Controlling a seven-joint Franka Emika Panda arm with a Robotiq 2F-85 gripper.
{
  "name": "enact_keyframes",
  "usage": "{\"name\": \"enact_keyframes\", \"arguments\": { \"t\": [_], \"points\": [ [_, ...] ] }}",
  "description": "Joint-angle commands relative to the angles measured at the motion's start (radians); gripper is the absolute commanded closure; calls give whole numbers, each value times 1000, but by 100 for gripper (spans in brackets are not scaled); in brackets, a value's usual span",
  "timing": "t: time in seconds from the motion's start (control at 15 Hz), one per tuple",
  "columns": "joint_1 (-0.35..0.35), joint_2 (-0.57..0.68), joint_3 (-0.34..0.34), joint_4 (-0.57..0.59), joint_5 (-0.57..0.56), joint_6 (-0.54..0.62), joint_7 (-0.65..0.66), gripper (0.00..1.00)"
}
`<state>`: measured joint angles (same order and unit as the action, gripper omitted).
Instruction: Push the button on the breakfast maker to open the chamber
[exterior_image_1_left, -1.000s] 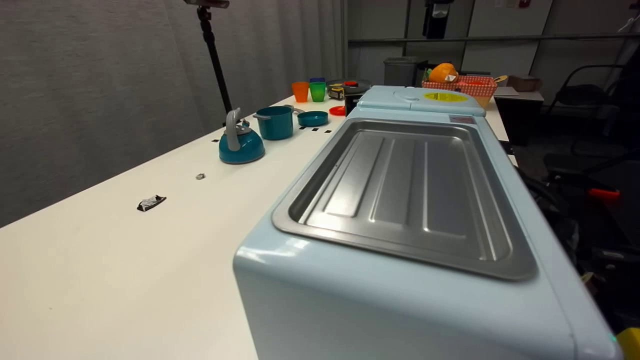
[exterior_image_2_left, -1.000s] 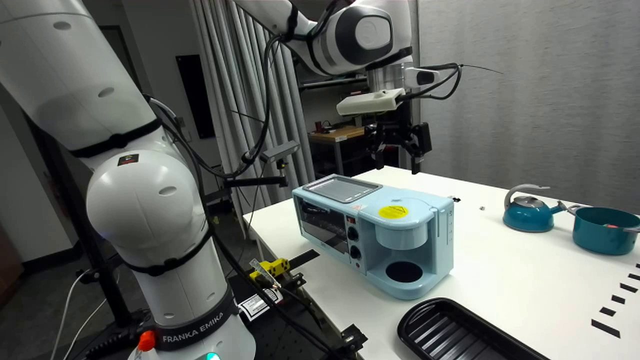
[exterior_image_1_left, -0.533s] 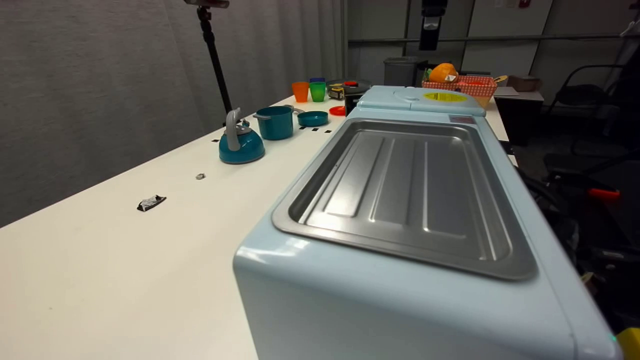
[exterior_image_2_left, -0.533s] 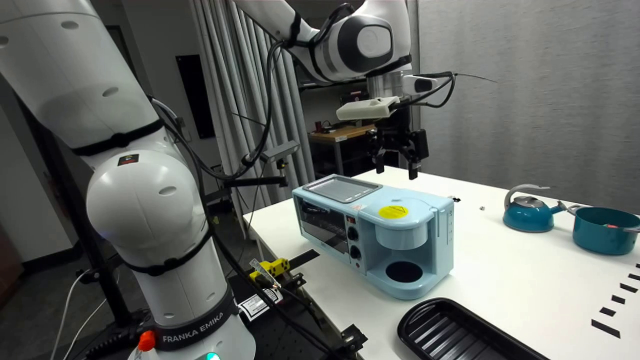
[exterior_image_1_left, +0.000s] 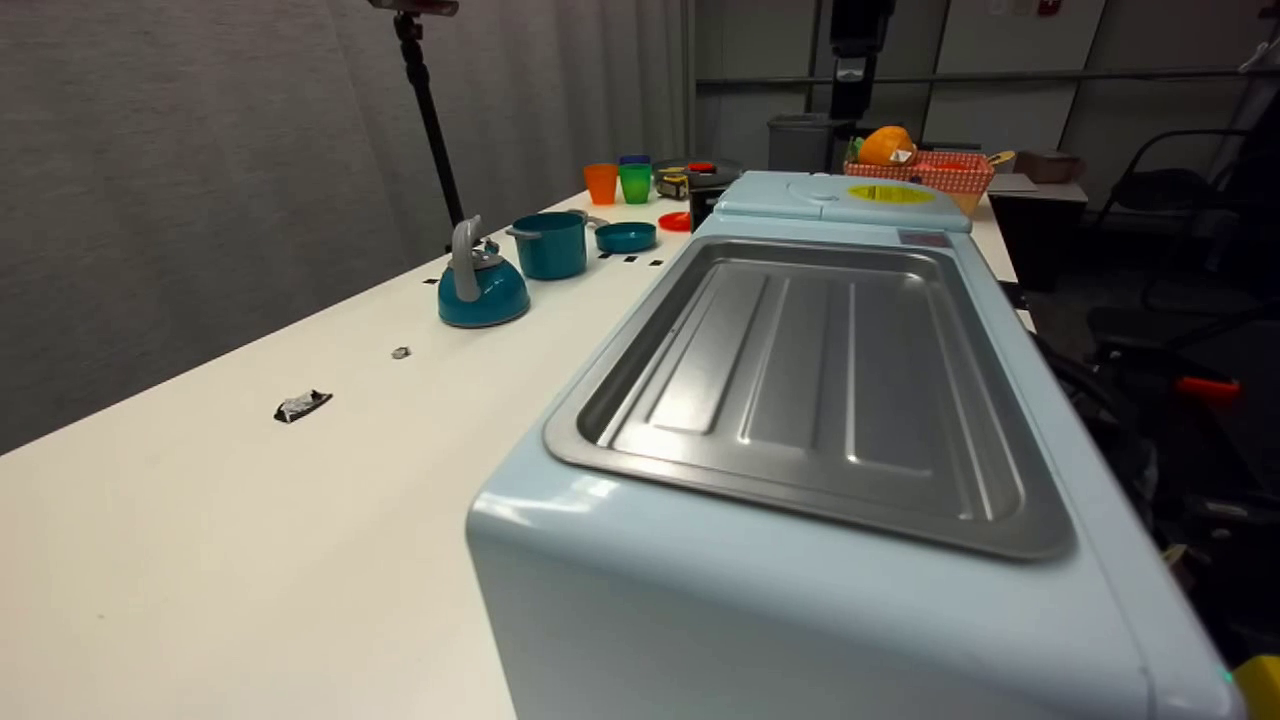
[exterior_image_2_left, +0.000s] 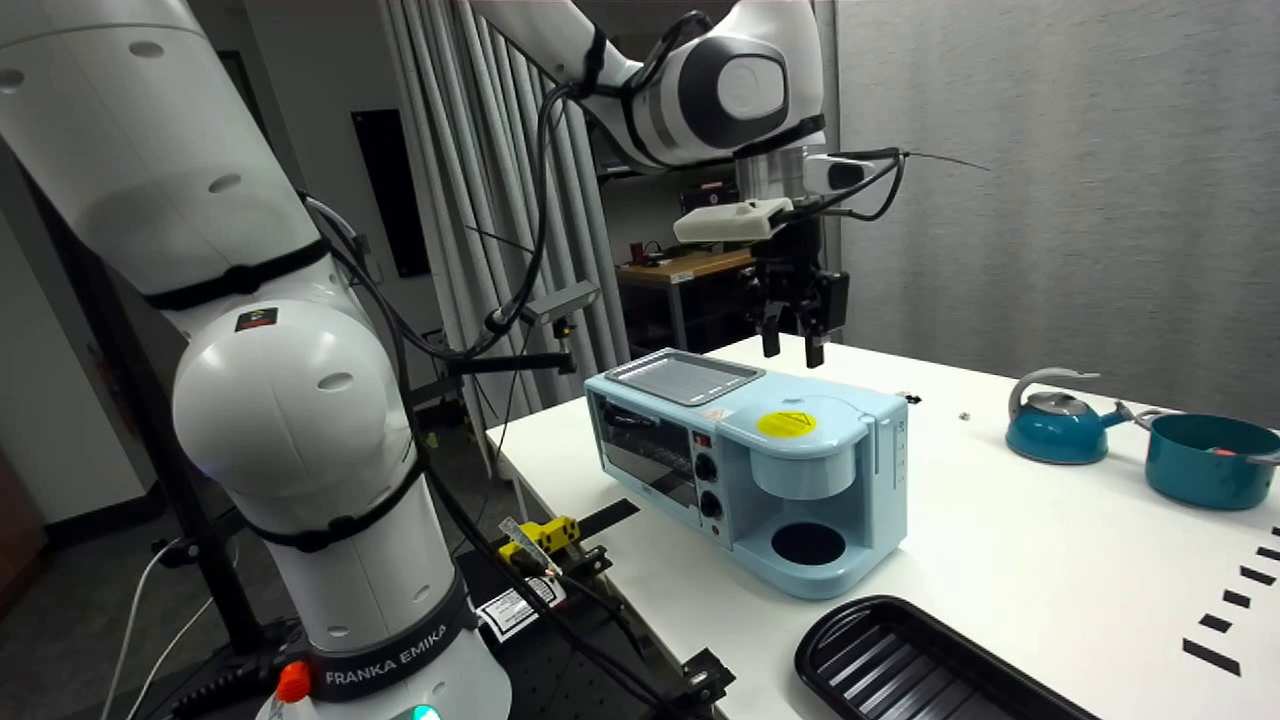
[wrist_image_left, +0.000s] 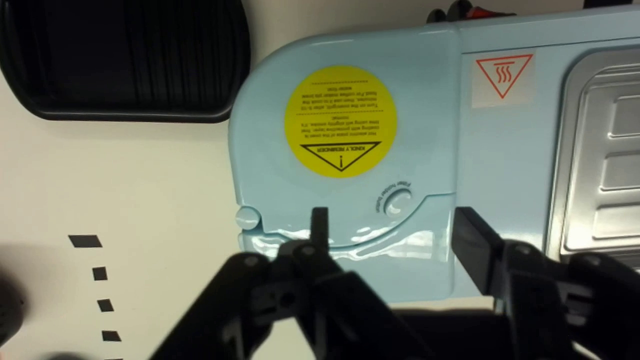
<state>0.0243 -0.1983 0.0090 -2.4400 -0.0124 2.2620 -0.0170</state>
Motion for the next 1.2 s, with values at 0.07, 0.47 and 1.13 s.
{"name": "enact_keyframes", "arguments": {
  "t": [0.07,0.47,1.13],
  "points": [
    [1,7,15,-1,7,40,52,72],
    [-1,17,23,16,-1,39,74,100],
    [6,9,45,-22,-9,69,77,100]
  ]
}}
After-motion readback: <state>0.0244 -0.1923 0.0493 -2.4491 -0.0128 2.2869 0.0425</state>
